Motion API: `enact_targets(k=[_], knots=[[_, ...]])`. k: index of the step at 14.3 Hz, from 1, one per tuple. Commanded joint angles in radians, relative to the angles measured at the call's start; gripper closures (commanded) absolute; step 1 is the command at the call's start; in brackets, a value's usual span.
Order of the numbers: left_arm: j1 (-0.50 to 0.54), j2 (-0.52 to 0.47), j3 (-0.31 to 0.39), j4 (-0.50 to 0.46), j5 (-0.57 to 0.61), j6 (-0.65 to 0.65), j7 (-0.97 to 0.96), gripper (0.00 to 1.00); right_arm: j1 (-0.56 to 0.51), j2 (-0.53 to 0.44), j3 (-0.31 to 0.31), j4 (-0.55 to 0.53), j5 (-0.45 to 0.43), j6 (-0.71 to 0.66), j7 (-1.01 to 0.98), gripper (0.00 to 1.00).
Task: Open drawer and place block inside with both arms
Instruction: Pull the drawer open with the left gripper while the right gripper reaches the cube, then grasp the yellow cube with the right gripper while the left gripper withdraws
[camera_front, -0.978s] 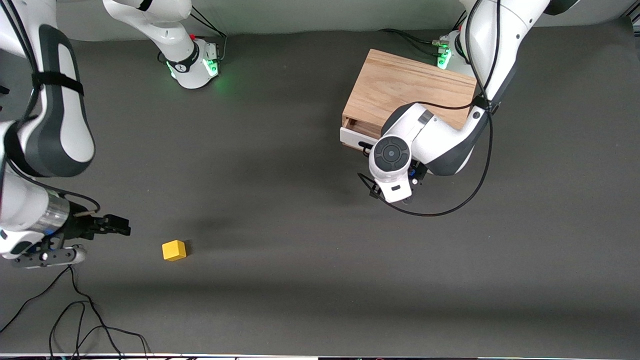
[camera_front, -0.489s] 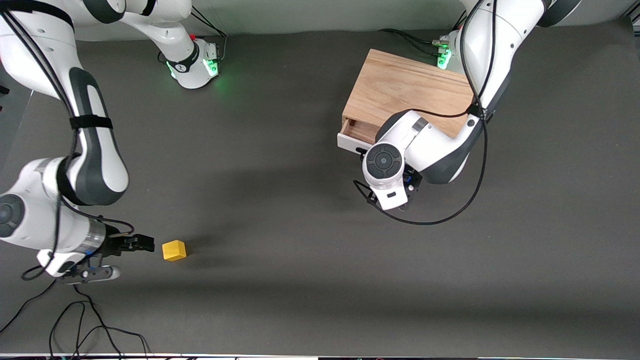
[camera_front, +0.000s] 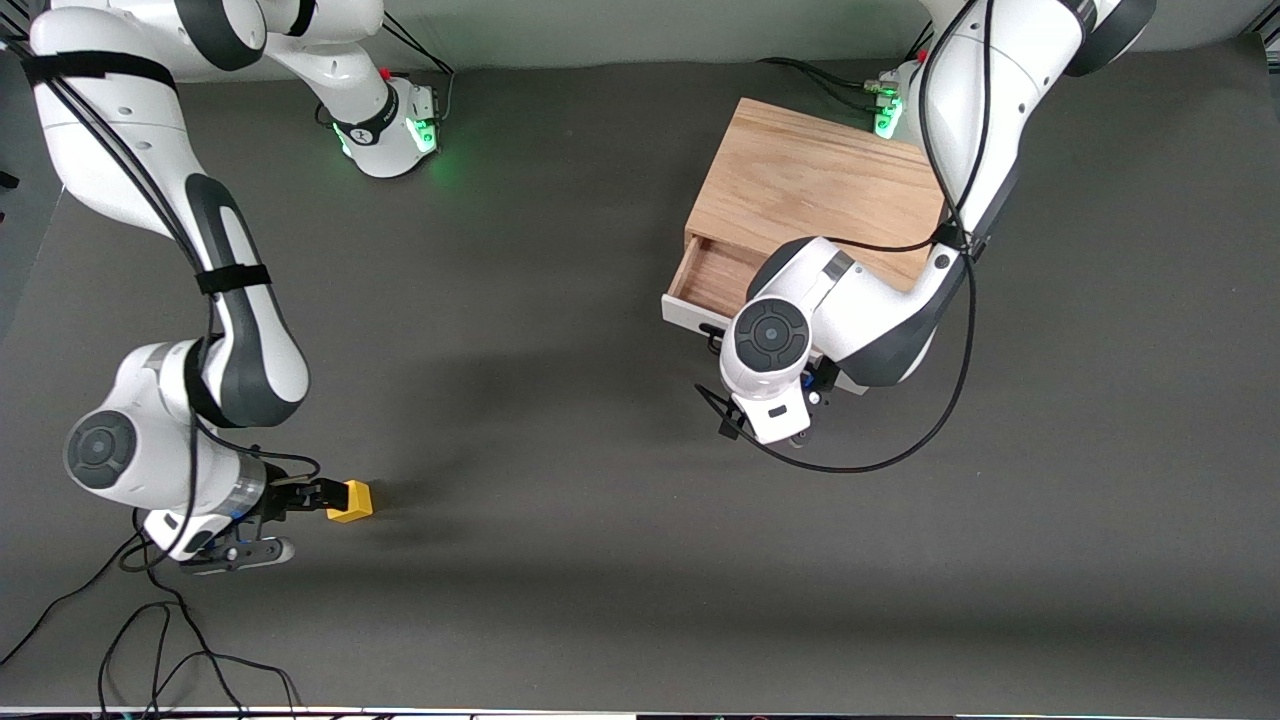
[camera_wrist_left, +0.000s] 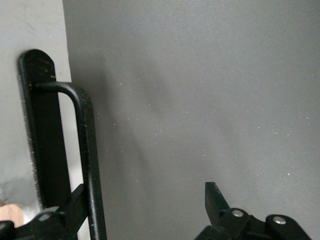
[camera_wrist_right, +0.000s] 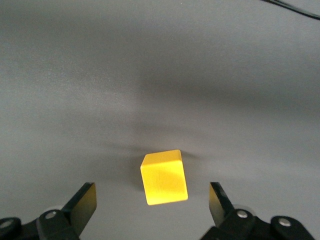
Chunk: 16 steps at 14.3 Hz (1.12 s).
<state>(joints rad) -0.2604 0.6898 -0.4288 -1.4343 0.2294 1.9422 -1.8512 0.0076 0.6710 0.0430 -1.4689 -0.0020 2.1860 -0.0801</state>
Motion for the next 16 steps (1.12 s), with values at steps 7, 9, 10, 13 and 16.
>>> enact_targets(k=[7, 9, 10, 13, 16], knots=[[-0.036, 0.042, 0.015, 0.080, 0.067, 0.102, -0.039, 0.00, -0.011, 0.032, -0.005, -0.122, -0.016, 0.185, -0.058, 0.00], [-0.034, 0.040, 0.015, 0.087, 0.070, 0.106, -0.037, 0.00, -0.011, 0.035, -0.005, -0.145, -0.013, 0.218, -0.059, 0.00], [-0.033, 0.034, 0.013, 0.089, 0.070, 0.104, -0.034, 0.00, -0.011, 0.038, -0.005, -0.149, -0.013, 0.224, -0.061, 0.00], [-0.020, -0.033, 0.010, 0.120, 0.073, 0.034, -0.022, 0.00, -0.009, 0.055, -0.005, -0.148, -0.013, 0.230, -0.061, 0.00], [0.025, -0.114, -0.002, 0.170, 0.045, -0.096, 0.021, 0.00, -0.011, 0.071, -0.005, -0.157, -0.009, 0.253, -0.059, 0.00]])
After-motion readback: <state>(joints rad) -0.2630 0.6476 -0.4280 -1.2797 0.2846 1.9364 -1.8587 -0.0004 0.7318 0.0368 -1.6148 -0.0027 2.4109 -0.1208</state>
